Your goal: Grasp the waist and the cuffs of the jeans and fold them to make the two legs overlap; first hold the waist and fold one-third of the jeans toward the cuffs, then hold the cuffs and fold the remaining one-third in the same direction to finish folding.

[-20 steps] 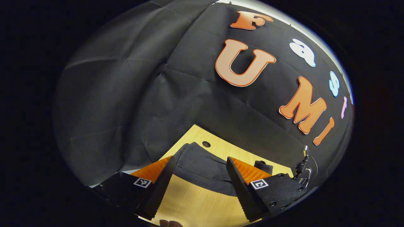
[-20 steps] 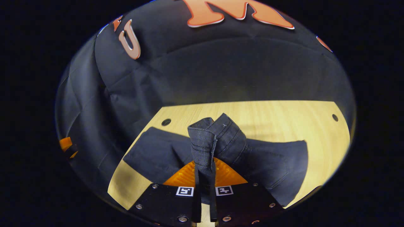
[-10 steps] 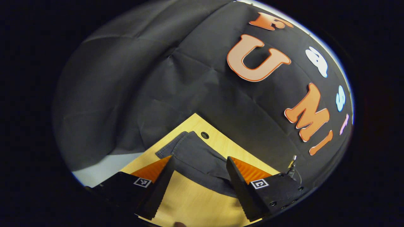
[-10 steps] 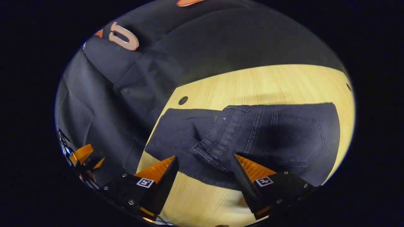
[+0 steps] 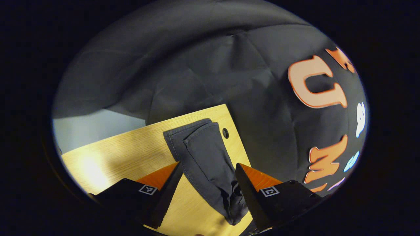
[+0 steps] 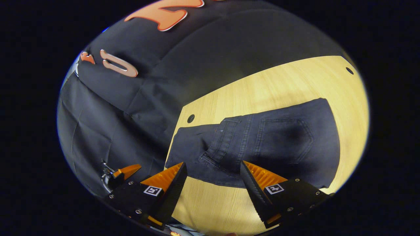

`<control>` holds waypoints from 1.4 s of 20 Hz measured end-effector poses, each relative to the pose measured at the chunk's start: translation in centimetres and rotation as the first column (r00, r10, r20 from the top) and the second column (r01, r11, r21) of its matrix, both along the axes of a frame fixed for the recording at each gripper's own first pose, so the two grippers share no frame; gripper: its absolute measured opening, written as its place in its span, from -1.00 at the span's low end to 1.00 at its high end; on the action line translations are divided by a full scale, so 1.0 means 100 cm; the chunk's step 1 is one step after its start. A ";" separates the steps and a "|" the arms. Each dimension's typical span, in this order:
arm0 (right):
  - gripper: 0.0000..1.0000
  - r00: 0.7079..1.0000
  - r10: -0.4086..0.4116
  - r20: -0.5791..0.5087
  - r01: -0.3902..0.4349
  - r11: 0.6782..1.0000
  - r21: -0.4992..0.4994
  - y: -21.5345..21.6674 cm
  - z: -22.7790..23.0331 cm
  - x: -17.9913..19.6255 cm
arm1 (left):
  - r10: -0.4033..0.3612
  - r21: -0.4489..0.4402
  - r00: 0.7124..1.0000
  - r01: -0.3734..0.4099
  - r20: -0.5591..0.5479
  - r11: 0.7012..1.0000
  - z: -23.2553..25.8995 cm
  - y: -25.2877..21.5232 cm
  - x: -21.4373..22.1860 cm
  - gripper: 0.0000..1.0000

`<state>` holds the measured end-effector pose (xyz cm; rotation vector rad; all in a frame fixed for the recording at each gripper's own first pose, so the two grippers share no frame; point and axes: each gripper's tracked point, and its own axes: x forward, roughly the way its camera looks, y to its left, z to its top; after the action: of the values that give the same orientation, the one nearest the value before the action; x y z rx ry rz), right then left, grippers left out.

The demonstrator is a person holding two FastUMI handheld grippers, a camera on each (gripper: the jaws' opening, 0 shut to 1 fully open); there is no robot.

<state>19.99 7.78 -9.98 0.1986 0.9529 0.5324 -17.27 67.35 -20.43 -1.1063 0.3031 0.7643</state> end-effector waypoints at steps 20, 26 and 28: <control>0.97 0.986 -0.158 -0.061 0.162 0.983 0.082 -0.044 0.025 0.033 | -0.022 -0.121 1.000 0.020 -0.014 0.992 -0.083 0.064 0.073 0.87; 0.97 0.977 -0.202 -0.067 0.208 0.974 0.096 -0.060 0.031 0.036 | 0.067 -0.208 0.997 -0.075 -0.045 0.975 -0.110 0.067 0.106 -0.11; 0.97 0.974 -0.223 -0.050 0.226 0.971 0.077 -0.070 0.032 0.039 | 0.093 -0.212 0.996 -0.092 -0.005 0.973 -0.110 0.066 0.114 -0.86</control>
<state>23.88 0.76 -6.77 0.3885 0.9351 0.3601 -5.86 73.95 -31.45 -1.3305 0.3371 0.8254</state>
